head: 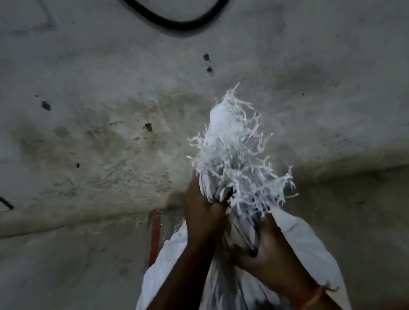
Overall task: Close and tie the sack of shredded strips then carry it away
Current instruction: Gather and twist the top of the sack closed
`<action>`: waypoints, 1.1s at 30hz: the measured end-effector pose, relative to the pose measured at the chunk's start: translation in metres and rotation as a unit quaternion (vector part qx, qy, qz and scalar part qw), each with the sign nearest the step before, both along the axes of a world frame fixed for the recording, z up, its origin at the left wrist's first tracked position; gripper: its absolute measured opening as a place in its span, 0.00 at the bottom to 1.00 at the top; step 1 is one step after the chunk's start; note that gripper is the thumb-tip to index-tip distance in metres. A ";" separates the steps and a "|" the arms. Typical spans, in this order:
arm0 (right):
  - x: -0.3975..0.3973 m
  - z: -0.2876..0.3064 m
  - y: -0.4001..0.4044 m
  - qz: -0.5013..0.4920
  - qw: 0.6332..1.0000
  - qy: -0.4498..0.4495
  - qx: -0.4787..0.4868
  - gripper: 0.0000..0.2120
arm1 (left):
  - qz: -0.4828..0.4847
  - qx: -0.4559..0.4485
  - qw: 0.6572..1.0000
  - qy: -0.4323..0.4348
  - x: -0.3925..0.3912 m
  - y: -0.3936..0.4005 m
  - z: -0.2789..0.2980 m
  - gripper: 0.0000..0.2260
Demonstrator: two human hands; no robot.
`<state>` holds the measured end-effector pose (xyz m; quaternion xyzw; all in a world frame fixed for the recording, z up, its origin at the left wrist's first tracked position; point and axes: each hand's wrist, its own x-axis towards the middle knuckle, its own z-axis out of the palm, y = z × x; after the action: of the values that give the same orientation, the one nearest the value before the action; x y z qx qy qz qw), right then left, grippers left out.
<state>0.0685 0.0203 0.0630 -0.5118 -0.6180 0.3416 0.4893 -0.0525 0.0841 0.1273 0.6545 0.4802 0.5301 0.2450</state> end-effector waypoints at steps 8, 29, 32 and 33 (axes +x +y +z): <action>0.001 -0.001 0.036 0.023 0.998 0.010 0.054 0.49 | 0.015 -0.122 0.985 -0.124 0.026 0.019 -0.005 0.15; -0.025 -0.026 0.054 -0.033 0.979 0.186 -0.072 0.12 | 0.053 -0.106 0.982 0.146 0.017 -0.046 -0.135 0.56; -0.034 -0.029 0.053 -0.032 0.973 0.207 -0.097 0.12 | 0.112 -0.107 0.986 0.063 0.027 -0.043 -0.145 0.42; -0.037 -0.031 0.054 -0.031 0.970 0.216 -0.107 0.14 | 0.130 -0.091 0.986 0.060 0.026 -0.040 -0.150 0.38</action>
<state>0.0315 0.0742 0.0316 -0.4940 -0.4409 0.4931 0.5643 -0.0265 0.0440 -0.0230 0.5923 0.6212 0.4711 0.2031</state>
